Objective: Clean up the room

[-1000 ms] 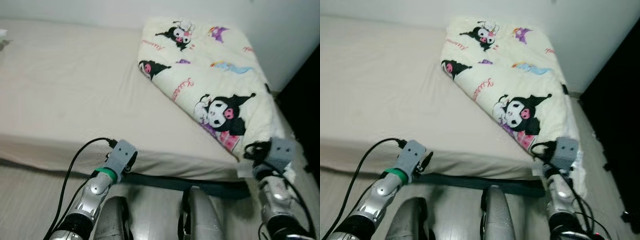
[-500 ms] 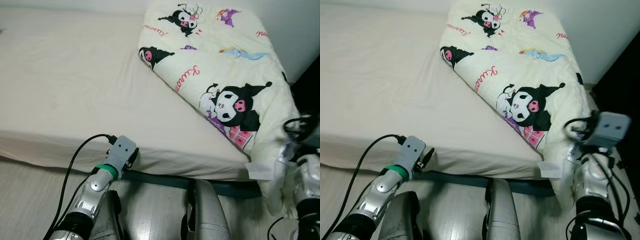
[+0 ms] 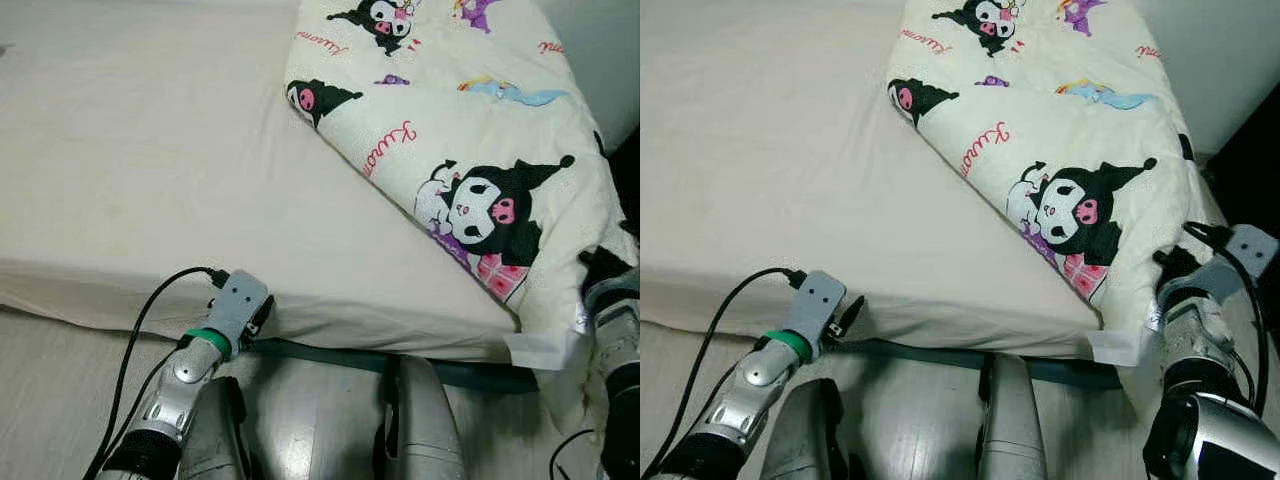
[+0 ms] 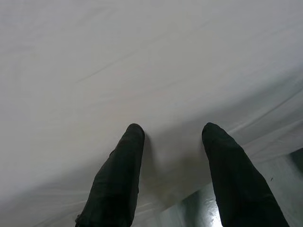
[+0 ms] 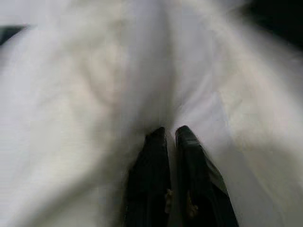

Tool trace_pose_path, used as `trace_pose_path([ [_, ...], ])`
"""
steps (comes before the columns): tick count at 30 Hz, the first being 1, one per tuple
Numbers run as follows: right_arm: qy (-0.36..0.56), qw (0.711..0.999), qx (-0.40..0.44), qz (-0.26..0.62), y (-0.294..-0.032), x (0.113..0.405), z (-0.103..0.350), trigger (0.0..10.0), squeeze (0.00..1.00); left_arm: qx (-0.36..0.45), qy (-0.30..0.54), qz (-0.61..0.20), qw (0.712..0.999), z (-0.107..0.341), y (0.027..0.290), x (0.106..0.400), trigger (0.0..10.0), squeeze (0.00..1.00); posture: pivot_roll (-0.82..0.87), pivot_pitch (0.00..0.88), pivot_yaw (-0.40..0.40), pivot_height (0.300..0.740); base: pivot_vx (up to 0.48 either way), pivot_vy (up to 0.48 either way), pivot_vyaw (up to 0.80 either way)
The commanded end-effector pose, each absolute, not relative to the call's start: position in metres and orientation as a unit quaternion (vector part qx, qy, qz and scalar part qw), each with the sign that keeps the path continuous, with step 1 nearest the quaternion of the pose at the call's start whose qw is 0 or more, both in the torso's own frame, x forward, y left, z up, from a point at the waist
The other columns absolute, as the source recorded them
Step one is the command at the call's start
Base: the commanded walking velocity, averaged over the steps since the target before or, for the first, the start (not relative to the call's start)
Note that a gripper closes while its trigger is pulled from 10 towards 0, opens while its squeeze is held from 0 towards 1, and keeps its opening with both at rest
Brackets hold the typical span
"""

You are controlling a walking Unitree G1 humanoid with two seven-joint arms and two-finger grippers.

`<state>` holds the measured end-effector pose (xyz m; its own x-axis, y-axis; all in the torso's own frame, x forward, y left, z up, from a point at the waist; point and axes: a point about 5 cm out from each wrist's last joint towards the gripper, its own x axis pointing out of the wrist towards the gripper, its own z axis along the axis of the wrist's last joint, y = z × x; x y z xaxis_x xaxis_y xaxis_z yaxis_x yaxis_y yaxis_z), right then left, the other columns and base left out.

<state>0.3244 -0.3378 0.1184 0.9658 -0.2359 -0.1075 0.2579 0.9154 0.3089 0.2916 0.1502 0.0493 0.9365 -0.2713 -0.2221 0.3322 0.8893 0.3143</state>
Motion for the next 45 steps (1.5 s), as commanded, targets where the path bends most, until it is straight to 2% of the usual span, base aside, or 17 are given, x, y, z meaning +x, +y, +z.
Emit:
trace_pose_path([
  [1,0.056,0.98,0.166,-0.093,-0.327,0.327,0.111,10.0,0.0,0.172,0.097,-0.153,0.968,0.046,0.153,0.288,10.0,0.0,-0.01,0.134,0.086,0.547,0.0,0.0,0.0],
  [7,0.04,0.925,0.181,0.332,-0.203,0.358,0.128,10.0,0.0,0.148,0.055,-0.126,0.979,0.077,0.162,0.296,10.0,0.0,-0.01,0.128,0.094,0.547,0.0,0.0,0.0],
  [10,0.045,0.898,0.178,0.4,-0.18,0.356,0.127,10.0,0.0,0.141,0.042,-0.12,0.982,0.087,0.163,0.299,10.0,0.0,-0.01,0.127,0.094,0.547,0.0,0.0,0.0],
  [15,0.11,0.728,0.157,0.658,-0.09,0.294,0.111,10.0,0.0,0.11,-0.019,-0.097,0.989,0.132,0.171,0.314,10.0,0.0,-0.01,0.114,0.095,0.547,0.0,0.0,0.0],
  [18,0.13,0.611,0.193,0.757,-0.064,0.246,0.121,10.0,0.0,0.092,-0.054,-0.085,0.991,0.157,0.172,0.324,10.0,0.0,-0.02,0.102,0.089,0.547,0.0,0.0,0.0],
  [20,0.128,0.582,0.226,0.771,-0.062,0.238,0.132,10.0,0.0,0.087,-0.066,-0.085,0.99,0.165,0.17,0.328,10.0,0.0,-0.02,0.099,0.086,0.547,0.0,0.0,0.0],
  [23,0.116,0.588,0.239,0.764,-0.065,0.241,0.138,10.0,0.0,0.082,-0.075,-0.087,0.99,0.17,0.167,0.33,10.0,0.0,-0.03,0.098,0.081,0.547,0.0,0.0,0.0],
  [25,0.067,0.683,0.224,0.692,-0.081,0.274,0.137,10.0,0.0,0.074,-0.083,-0.101,0.989,0.174,0.155,0.33,10.0,0.0,-0.03,0.1,0.071,0.547,0.0,0.0,0.0],
  [26,0.067,0.683,0.224,0.692,-0.081,0.274,0.137,10.0,0.0,0.074,-0.083,-0.101,0.989,0.174,0.155,0.33,10.0,0.0,-0.03,0.1,0.071,0.547,0.0,0.0,0.0],
  [27,0.031,0.754,0.2,0.624,-0.097,0.297,0.135,10.0,0.0,0.072,-0.081,-0.105,0.988,0.172,0.15,0.329,10.0,0.0,-0.03,0.103,0.071,0.547,0.0,0.0,0.0],
  [28,0.031,0.754,0.2,0.624,-0.097,0.297,0.135,10.0,0.0,0.072,-0.081,-0.105,0.988,0.172,0.15,0.329,10.0,0.0,-0.03,0.103,0.071,0.547,0.0,0.0,0.0],
  [31,-0.1,0.911,0.127,0.38,-0.165,0.336,0.161,10.0,0.0,0.076,-0.06,-0.116,0.989,0.162,0.146,0.321,10.0,0.0,-0.03,0.112,0.079,0.547,0.0,0.0,0.0],
  [37,-0.167,0.959,0.104,0.201,-0.216,0.334,0.191,10.0,0.0,0.079,-0.047,-0.123,0.988,0.159,0.144,0.318,10.0,0.0,-0.04,0.116,0.083,0.547,0.0,0.0,0.0],
  [38,-0.18,0.968,0.1,0.142,-0.234,0.331,0.196,10.0,0.7,0.078,-0.045,-0.125,0.988,0.159,0.143,0.319,10.0,0.0,-0.04,0.118,0.084,0.547,0.0,0.0,0.0],
  [39,-0.18,0.968,0.1,0.142,-0.234,0.331,0.196,10.0,0.7,0.078,-0.045,-0.125,0.988,0.159,0.143,0.319,10.0,0.0,-0.04,0.118,0.084,0.547,0.0,0.0,0.0],
  [40,-0.192,0.972,0.091,0.097,-0.248,0.327,0.202,10.0,1.0,0.079,-0.043,-0.128,0.988,0.158,0.141,0.319,10.0,0.0,-0.04,0.12,0.084,0.547,0.0,0.0,0.0],
  [45,-0.203,0.975,0.083,0.047,-0.266,0.324,0.207,10.0,1.0,0.079,-0.04,-0.131,0.987,0.157,0.139,0.32,10.0,0.0,-0.04,0.122,0.084,0.547,0.0,0.0,0.0],
])
